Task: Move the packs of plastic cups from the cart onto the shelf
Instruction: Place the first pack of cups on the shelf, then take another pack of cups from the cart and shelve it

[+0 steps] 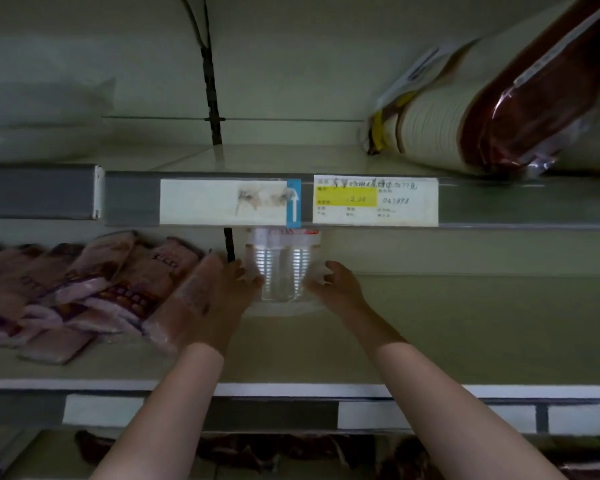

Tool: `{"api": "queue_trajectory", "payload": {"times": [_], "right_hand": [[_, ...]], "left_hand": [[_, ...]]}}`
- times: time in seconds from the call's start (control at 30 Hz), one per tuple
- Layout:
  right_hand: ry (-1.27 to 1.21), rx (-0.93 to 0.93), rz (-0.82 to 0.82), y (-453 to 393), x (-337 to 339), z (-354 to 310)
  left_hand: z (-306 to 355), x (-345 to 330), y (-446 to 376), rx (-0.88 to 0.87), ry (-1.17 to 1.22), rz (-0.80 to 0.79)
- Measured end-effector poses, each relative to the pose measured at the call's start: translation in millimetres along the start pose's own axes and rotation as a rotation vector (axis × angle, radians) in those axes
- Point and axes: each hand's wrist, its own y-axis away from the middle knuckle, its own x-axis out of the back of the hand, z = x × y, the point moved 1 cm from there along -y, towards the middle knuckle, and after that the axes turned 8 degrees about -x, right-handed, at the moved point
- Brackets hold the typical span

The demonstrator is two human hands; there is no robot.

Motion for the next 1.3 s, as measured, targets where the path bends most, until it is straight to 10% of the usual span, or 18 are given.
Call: {"api": "queue_trajectory", "payload": {"times": [0.6, 1.3], "right_hand": [[-0.362, -0.077, -0.274, 200, 184, 144], [-0.546, -0.846, 0.160, 377, 338, 397]], "left_hand": [[72, -116, 280, 0.047, 0.426, 0.138], [48, -312, 446, 0.452, 0.280, -0.663]]}}
